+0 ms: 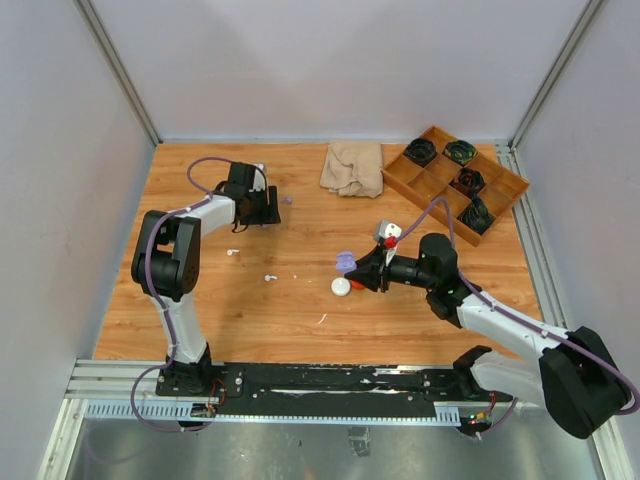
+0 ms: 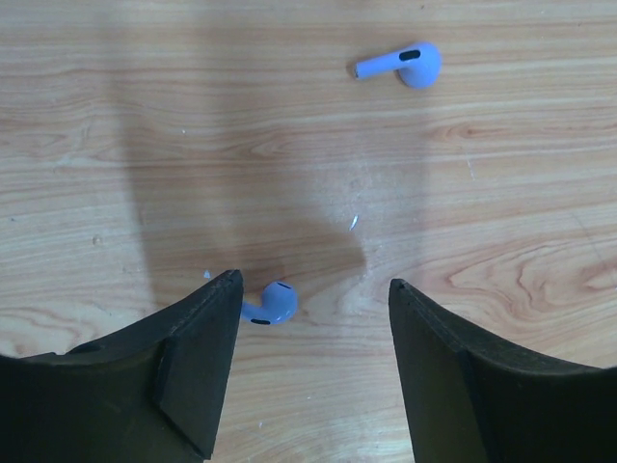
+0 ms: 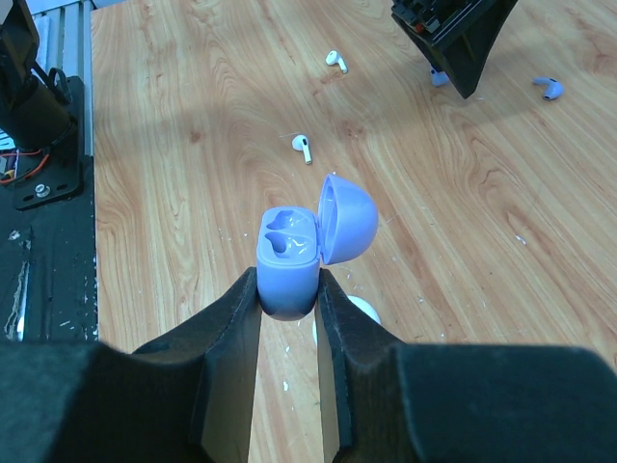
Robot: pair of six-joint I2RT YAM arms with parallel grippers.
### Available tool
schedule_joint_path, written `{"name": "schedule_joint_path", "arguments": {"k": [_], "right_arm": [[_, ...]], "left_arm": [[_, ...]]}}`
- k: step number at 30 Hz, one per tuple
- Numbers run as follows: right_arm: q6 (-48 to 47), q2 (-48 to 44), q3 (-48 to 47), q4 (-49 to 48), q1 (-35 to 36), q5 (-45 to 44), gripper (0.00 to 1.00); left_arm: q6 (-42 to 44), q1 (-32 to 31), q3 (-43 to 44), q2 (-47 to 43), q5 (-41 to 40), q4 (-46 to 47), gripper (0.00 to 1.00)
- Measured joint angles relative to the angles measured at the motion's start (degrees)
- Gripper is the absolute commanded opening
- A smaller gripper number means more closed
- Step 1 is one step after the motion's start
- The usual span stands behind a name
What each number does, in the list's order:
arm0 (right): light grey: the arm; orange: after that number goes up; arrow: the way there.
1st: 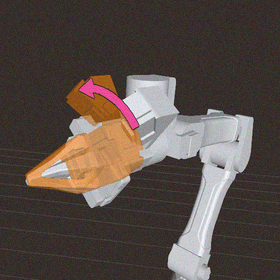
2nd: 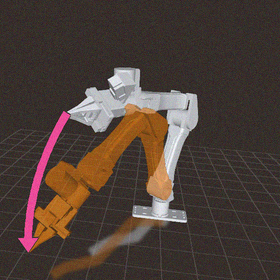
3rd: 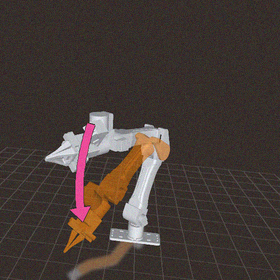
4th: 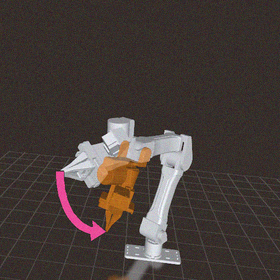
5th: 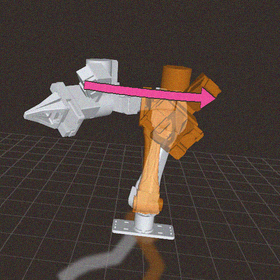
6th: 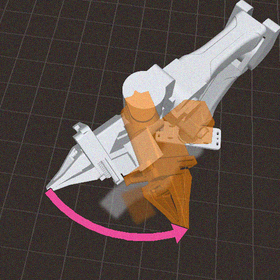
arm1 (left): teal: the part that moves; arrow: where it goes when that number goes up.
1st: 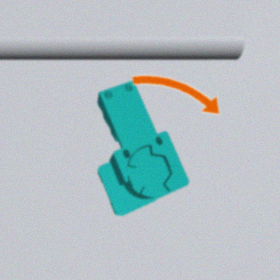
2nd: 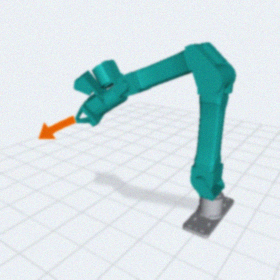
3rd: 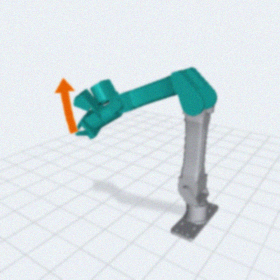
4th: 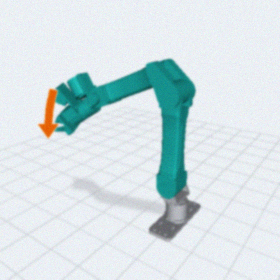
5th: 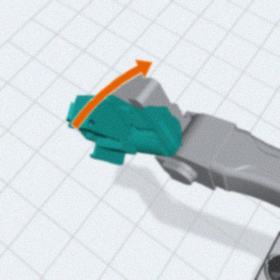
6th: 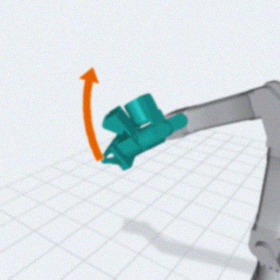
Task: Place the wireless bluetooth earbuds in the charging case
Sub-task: Pick up the earbud from the center of the board.
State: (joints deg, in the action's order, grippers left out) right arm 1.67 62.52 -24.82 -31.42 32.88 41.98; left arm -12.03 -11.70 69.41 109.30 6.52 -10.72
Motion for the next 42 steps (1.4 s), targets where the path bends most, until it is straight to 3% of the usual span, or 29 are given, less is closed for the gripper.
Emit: {"name": "schedule_joint_path", "arguments": {"k": [15, 26, 42], "right_arm": [[0.0, 0.0, 0.0, 0.2, 0.0, 0.0, 0.01], [0.0, 0.3, 0.0, 0.5, 0.0, 0.0, 0.01], [0.0, 0.9, -0.1, 0.9, 0.0, 0.0, 0.01]], "left_arm": [[-2.8, 0.0, -2.4, -2.2, -2.5, -4.4, 0.56], [-3.5, -0.8, 3.6, -1.1, -9.3, -9.9, 0.48], [-6.1, -1.9, 6.9, 3.1, -11.5, -12.6, 0.43]]}}
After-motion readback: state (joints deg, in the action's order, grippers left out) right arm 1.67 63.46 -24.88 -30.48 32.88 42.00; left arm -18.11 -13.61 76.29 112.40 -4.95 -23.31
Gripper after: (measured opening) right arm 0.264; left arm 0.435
